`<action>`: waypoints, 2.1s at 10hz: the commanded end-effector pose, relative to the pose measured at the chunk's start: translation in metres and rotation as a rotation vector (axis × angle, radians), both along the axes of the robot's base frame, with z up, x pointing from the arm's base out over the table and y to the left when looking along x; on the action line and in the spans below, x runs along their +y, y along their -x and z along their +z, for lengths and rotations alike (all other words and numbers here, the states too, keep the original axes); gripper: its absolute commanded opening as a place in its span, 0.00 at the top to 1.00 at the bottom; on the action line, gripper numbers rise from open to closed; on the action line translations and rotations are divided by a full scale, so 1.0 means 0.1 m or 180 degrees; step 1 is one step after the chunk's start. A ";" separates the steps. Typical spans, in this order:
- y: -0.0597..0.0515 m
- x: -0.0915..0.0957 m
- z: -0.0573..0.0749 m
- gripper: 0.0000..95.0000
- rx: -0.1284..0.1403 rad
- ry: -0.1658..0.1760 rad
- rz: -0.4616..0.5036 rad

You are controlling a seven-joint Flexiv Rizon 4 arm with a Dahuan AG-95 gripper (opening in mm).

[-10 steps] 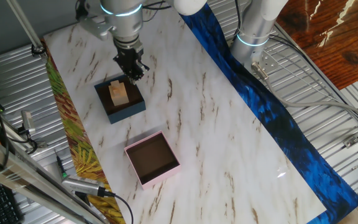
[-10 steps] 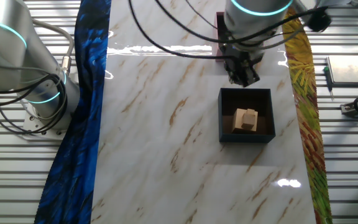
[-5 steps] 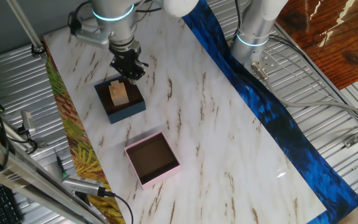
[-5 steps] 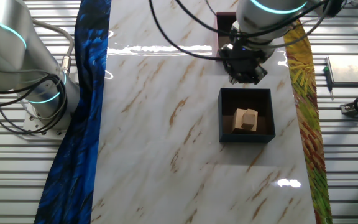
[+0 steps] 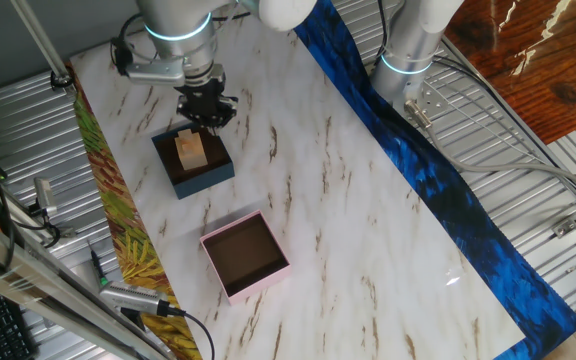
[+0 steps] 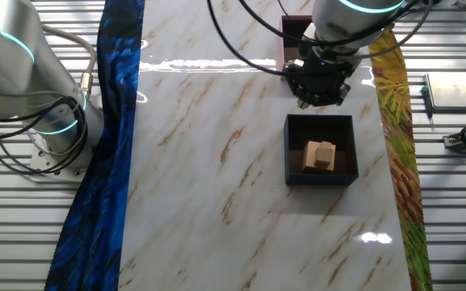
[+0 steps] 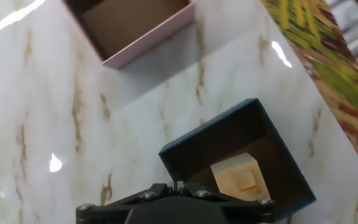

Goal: Move an object from one box to another

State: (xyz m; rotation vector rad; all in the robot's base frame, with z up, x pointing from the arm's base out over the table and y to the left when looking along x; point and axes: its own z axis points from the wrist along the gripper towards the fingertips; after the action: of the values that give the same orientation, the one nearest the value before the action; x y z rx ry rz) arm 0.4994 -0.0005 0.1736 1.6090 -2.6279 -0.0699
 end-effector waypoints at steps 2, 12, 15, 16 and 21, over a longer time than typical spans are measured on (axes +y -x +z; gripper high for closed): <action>0.00 0.00 0.00 1.00 0.0031 -0.0005 0.0197; 0.00 0.00 0.00 1.00 0.0100 0.0194 0.0132; 0.00 0.00 0.00 1.00 0.0100 0.0242 0.0099; 0.00 0.01 0.00 1.00 0.0098 0.0241 0.0115; 0.00 -0.30 0.01 0.80 0.0098 0.0159 0.0509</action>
State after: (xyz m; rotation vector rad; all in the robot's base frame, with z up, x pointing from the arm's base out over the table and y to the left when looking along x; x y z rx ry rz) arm 0.4982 -0.0265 0.1753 1.7618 -2.4604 -0.0194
